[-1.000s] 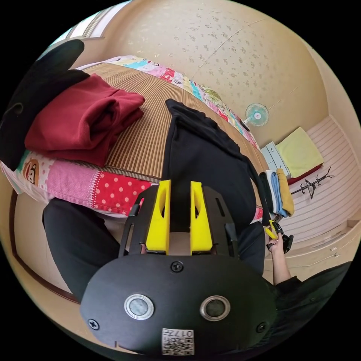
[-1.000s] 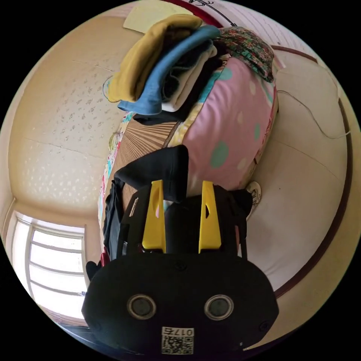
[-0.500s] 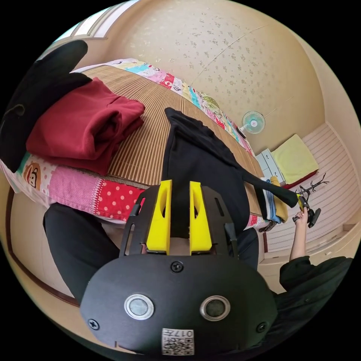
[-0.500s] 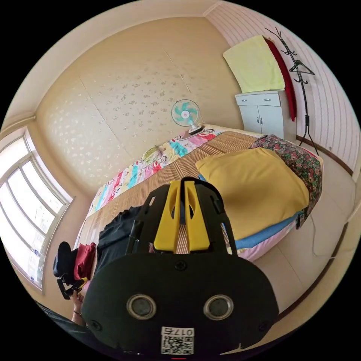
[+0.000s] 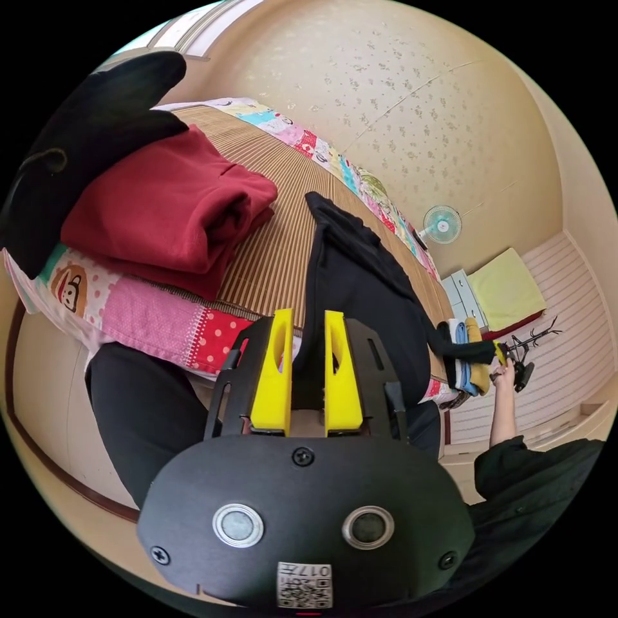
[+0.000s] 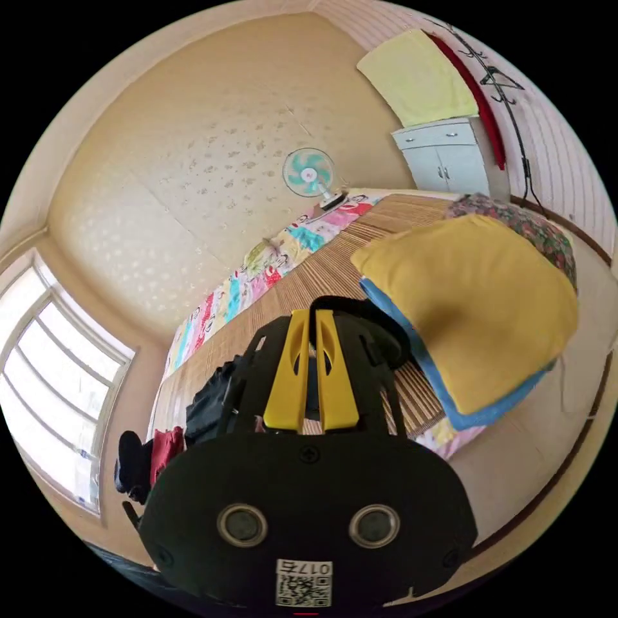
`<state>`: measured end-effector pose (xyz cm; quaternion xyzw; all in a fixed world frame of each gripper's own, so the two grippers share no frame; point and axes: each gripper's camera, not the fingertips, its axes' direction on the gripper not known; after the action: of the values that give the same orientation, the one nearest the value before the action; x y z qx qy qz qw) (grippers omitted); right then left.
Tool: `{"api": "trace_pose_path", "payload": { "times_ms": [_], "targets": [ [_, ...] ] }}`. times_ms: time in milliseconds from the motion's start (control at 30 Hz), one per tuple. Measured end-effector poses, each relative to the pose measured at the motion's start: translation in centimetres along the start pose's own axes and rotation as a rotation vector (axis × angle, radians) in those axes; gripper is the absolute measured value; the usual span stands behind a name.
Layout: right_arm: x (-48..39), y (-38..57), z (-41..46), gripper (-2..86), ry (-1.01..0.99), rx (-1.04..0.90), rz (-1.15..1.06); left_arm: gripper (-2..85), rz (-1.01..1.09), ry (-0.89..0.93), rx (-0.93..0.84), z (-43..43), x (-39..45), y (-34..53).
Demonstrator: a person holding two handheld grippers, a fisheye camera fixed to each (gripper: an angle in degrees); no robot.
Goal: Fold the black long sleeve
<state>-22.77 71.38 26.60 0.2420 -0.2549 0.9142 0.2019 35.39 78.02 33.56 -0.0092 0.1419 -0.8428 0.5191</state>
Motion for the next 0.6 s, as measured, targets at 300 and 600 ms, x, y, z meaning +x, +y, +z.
{"api": "trace_pose_path", "payload": {
  "times_ms": [300, 600],
  "targets": [
    [-35.9, 9.6, 20.4, 2.2, -0.399, -0.213, -0.634, 8.1, -0.017, 0.024, -0.027, -1.9, 0.2, 2.3],
    [-43.0, 35.2, 38.7, 3.9, -0.418, -0.653, -0.638, 8.4, -0.022, -0.004, -0.024, -7.2, -0.6, 4.1]
  ]
}}
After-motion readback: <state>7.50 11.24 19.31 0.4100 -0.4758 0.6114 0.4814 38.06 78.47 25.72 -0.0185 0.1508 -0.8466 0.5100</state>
